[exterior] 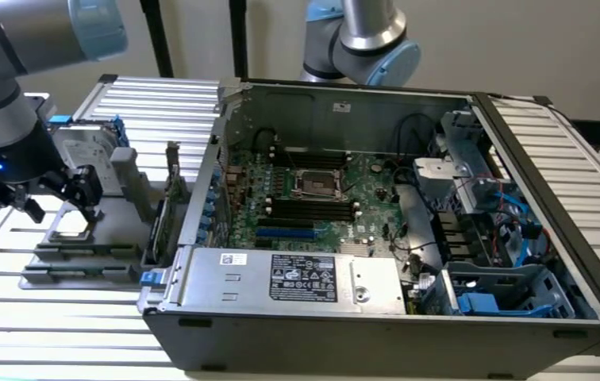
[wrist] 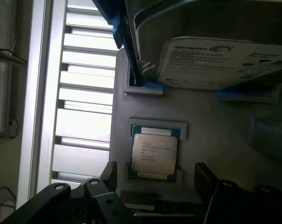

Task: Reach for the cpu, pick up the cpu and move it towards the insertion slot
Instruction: 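Pick up the cpu and move it towards the insertion slot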

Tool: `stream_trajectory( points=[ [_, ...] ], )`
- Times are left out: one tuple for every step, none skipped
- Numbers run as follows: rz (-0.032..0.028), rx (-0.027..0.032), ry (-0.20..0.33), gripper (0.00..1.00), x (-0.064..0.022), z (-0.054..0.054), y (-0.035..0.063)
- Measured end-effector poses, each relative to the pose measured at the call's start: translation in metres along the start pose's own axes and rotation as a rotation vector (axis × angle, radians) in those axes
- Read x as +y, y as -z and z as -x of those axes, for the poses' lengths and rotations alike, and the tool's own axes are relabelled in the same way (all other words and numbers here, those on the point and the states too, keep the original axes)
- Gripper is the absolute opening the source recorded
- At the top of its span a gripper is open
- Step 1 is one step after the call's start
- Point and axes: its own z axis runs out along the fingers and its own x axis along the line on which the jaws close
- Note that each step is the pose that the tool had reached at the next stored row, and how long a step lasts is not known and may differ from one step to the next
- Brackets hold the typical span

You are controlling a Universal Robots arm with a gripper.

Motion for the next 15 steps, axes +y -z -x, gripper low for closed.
stream_trajectory(
  points=[
    [0.0000,0.0000,-0.001,0.76,0.0004,0.0000,-0.0005],
    [0.0000,-0.0001,-0.003,0.76,0.0010,0.0002,-0.0012],
    [0.0001,-0.0002,-0.004,0.76,0.0016,0.0003,-0.0019],
    [0.0001,-0.0003,-0.005,0.76,0.0023,0.0003,-0.0026],
    [0.0002,-0.0004,-0.007,0.76,0.0031,0.0004,-0.0031],
    [0.0003,-0.0007,-0.008,0.76,0.0037,0.0005,-0.0038],
    [0.0002,-0.0005,-0.011,0.76,0.0041,0.0006,-0.0043],
    [0.0003,-0.0005,-0.013,0.76,0.0045,0.0007,-0.0049],
    [0.0003,-0.0006,-0.015,0.76,0.0048,0.0007,-0.0053],
    [0.0004,-0.0007,-0.018,0.76,0.0052,0.0007,-0.0058],
    [0.0004,-0.0008,-0.020,0.76,0.0056,0.0008,-0.0061],
    [0.0005,-0.0009,-0.023,0.76,0.0057,0.0008,-0.0065],
    [0.0006,-0.0012,-0.027,0.76,0.0062,0.0008,-0.0070],
    [0.0006,-0.0012,-0.030,0.76,0.0065,0.0009,-0.0074],
    [0.0008,-0.0015,-0.033,0.76,0.0066,0.0010,-0.0080]
  ],
)
